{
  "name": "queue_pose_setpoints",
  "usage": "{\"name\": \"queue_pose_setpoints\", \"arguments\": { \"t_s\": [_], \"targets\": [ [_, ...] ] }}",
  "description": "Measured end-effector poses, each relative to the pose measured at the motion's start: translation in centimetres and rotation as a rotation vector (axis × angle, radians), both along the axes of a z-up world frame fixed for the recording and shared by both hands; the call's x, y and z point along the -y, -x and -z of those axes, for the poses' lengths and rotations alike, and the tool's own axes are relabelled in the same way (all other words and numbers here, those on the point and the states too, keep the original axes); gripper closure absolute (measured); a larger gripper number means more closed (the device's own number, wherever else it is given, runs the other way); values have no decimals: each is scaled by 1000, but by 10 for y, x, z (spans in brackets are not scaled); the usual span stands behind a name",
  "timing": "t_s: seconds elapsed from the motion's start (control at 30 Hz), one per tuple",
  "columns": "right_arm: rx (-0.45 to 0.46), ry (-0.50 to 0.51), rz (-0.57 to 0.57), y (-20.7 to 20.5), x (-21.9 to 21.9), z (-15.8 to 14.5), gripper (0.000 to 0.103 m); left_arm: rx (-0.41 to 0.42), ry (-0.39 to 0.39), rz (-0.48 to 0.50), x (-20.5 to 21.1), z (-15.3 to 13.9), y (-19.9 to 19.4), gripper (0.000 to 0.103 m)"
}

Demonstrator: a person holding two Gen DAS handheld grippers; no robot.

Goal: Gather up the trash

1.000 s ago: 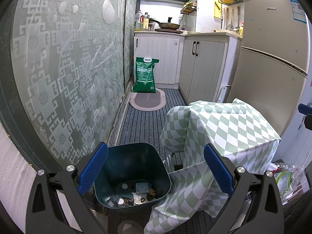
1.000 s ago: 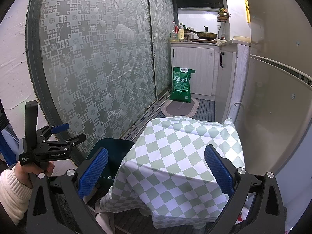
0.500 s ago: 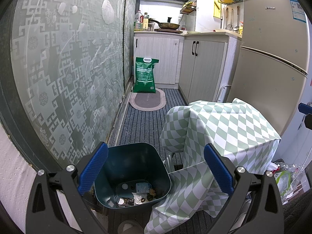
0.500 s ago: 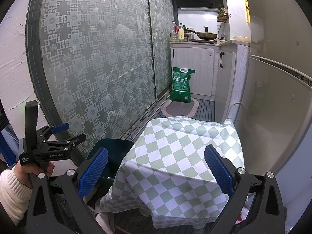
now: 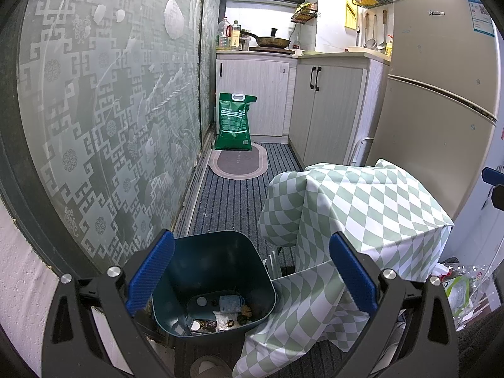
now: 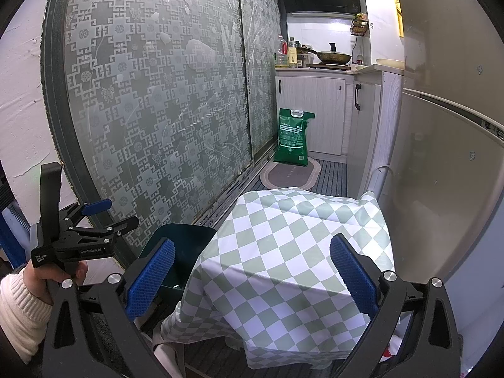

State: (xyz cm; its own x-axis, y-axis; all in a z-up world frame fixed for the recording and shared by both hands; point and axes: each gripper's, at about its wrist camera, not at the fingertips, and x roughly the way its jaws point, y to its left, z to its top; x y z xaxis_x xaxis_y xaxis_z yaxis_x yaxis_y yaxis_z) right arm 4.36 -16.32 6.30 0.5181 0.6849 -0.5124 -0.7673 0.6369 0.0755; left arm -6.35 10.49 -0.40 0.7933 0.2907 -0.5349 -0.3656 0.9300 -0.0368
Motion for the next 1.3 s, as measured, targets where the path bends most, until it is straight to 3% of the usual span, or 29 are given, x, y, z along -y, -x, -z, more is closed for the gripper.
{"name": "queue_pose_setpoints", "arguments": {
  "t_s": [1.3],
  "targets": [
    [1,1,-1,-1,2,-1,3,-1,-2,4,3,-2,-1,3]
  ]
}}
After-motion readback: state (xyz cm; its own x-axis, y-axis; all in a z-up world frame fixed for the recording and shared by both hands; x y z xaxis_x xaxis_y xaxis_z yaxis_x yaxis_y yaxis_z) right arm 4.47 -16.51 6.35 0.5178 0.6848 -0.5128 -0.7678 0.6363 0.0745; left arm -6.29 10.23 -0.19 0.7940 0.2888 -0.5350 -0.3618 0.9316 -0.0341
